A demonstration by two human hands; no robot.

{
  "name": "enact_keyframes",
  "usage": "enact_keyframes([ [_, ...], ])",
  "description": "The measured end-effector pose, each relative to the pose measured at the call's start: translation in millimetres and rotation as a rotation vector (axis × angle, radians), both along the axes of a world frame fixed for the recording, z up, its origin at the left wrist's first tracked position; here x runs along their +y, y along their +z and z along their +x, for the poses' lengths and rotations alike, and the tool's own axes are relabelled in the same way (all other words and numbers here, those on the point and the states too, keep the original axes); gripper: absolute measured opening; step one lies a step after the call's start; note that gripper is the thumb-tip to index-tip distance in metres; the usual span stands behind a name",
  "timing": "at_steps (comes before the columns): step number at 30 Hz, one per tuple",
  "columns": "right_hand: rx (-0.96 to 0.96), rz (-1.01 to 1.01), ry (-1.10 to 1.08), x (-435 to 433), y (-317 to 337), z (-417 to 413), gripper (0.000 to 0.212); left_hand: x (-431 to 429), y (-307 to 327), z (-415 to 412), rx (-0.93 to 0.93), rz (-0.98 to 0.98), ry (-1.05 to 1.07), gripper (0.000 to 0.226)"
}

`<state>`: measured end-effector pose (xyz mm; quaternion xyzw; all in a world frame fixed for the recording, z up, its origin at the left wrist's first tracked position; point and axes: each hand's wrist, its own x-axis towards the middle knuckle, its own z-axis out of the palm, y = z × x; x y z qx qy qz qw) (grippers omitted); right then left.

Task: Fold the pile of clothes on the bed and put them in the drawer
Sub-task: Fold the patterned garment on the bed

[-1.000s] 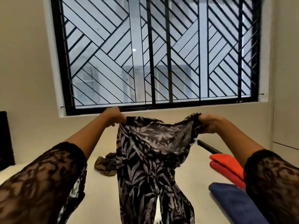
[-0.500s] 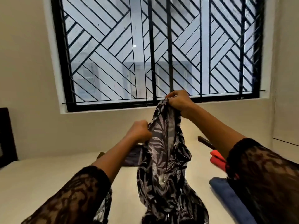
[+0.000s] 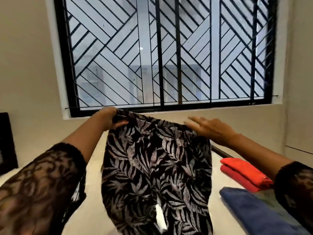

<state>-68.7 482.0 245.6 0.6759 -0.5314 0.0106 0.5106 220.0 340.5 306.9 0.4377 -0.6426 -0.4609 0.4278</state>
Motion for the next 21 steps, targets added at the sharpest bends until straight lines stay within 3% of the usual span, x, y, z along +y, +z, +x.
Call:
enact_keyframes([
  [3, 0.253, 0.059, 0.144, 0.8, -8.0, -4.9, 0.074, -7.0, 4.7, 8.8, 0.226, 0.193, 0.025, 0.026],
  [7, 0.154, 0.010, 0.221, 5.0, -9.2, -7.5, 0.041, -13.2, 6.5, 12.1, 0.368, 0.261, 0.053, 0.026],
  [11, -0.246, 0.153, -0.004, 6.4, -1.5, -5.3, 0.027, -8.3, 10.7, 9.7, 0.455, 0.266, -0.021, 0.025],
  [14, -0.394, 0.308, -0.154, 11.3, -7.1, -5.8, 0.034, -6.1, 13.4, 6.9, 0.639, 0.251, -0.166, 0.019],
  [17, -0.756, 0.208, 0.154, 15.8, -19.8, -7.6, 0.060, -8.3, 12.5, 5.2, 0.714, 0.116, -0.229, 0.010],
  [19, -1.067, 0.057, 0.451, 14.8, -24.7, -12.3, 0.069, -6.5, 10.1, 4.8, 0.569, -0.045, -0.178, 0.010],
  [21, -1.383, -0.077, 0.644, 14.2, -19.4, -12.1, 0.052, -2.4, 8.4, 5.3, 0.369, -0.191, -0.084, 0.006],
])
